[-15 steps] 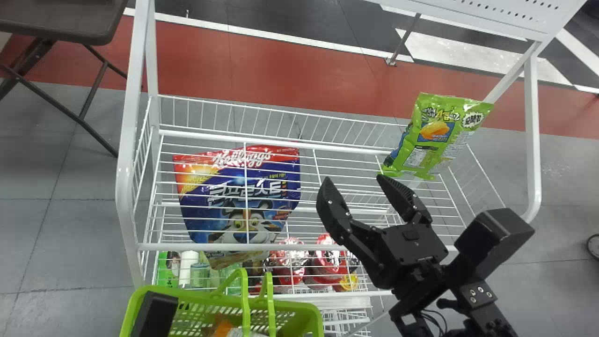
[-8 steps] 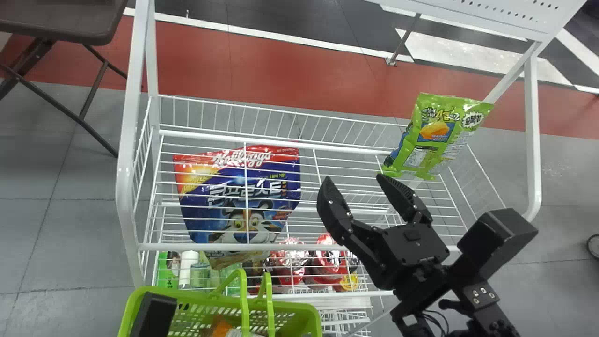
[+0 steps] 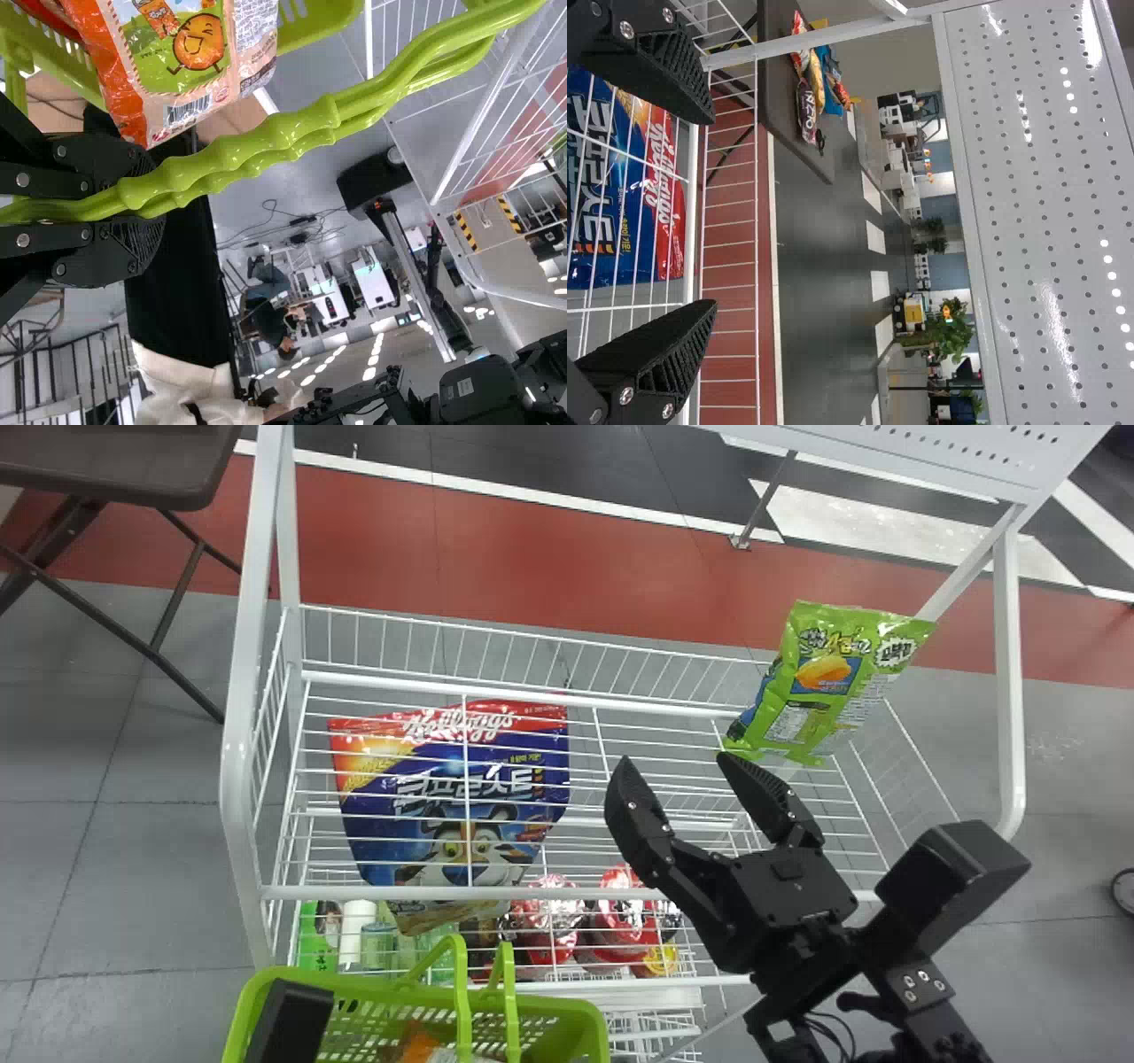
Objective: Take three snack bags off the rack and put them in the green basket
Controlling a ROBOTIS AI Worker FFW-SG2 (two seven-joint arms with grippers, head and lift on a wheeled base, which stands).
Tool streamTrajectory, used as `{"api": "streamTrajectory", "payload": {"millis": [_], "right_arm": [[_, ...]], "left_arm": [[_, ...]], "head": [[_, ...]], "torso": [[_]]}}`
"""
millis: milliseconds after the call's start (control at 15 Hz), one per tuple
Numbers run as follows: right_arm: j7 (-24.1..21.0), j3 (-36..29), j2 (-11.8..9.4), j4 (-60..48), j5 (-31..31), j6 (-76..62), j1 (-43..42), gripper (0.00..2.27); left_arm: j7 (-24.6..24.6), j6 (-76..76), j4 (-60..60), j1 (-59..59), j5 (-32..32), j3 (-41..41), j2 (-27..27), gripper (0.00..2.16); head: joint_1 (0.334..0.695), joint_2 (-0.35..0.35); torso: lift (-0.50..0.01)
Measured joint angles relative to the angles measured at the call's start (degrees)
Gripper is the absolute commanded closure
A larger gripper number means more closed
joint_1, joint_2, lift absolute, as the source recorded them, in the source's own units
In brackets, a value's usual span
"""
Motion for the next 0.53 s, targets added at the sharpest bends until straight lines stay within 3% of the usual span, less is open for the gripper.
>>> {"api": "streamTrajectory", "payload": {"millis": [533], "right_arm": [[0.0,-0.6,0.0,0.0,-0.6,-1.0,0.0,0.08]], "left_arm": [[0.0,-0.1,0.1,0.0,0.0,0.0,-0.1,1.45]], "head": [[0.695,-0.35]], "torso": [[-0.026]]}}
